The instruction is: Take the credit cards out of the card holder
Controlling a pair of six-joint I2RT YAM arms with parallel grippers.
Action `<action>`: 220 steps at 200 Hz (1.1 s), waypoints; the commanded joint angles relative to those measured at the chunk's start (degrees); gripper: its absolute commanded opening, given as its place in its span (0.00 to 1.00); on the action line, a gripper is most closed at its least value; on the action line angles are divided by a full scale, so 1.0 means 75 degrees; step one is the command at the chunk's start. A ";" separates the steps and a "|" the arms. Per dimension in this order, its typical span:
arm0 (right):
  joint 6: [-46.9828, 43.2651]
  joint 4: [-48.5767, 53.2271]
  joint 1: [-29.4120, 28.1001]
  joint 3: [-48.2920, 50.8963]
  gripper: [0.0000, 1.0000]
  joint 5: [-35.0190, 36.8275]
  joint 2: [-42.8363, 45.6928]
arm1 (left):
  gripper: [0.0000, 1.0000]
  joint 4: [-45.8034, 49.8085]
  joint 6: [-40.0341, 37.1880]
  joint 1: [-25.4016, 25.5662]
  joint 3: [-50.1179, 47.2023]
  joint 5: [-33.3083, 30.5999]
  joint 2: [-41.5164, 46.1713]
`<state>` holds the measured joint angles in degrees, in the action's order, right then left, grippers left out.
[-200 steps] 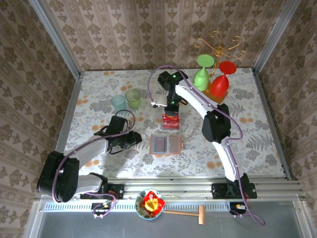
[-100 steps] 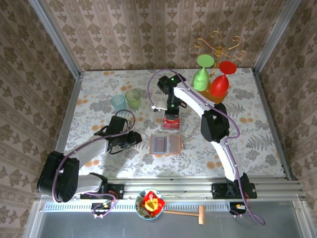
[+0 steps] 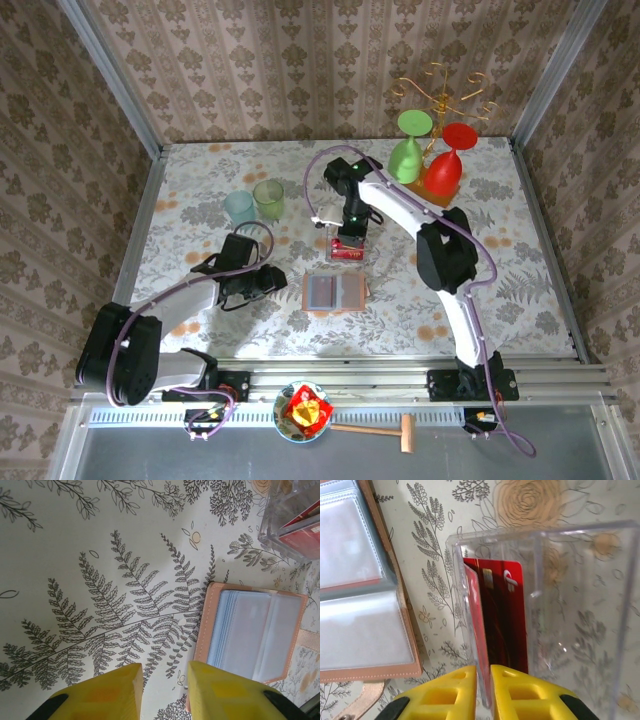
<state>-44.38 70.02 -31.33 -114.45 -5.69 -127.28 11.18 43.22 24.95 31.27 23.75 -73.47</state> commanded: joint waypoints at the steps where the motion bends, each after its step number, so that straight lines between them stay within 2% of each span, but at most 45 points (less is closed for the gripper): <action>1: 0.0393 -0.0531 0.0029 0.0452 0.17 0.0487 0.0684 | 0.30 -0.0043 -0.0120 -0.0085 0.0185 0.0159 -0.0096; 101: 0.2956 -0.2542 -0.0470 0.3300 0.18 0.0425 0.2667 | 0.31 -0.0416 -0.0001 0.0106 0.0250 0.0280 -0.0280; 156: 0.5959 -0.4252 -0.0995 0.4830 0.21 0.0383 0.3413 | 0.32 -0.0926 0.0172 0.0107 0.0269 0.0438 -0.0613; 161: 0.6285 -0.4400 -0.1056 0.4948 0.21 0.0415 0.3465 | 0.32 -0.0939 0.0168 0.0341 0.0295 0.0459 -0.0648; 220: 0.9696 -0.6192 -0.1393 0.6669 0.19 0.0085 0.4441 | 0.32 -0.1033 0.0225 0.0638 0.0320 0.0513 -0.0792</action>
<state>12.95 31.27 -41.32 -68.45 -3.49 -98.28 4.62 43.94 28.93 32.45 26.61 -78.83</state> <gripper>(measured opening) 0.195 0.324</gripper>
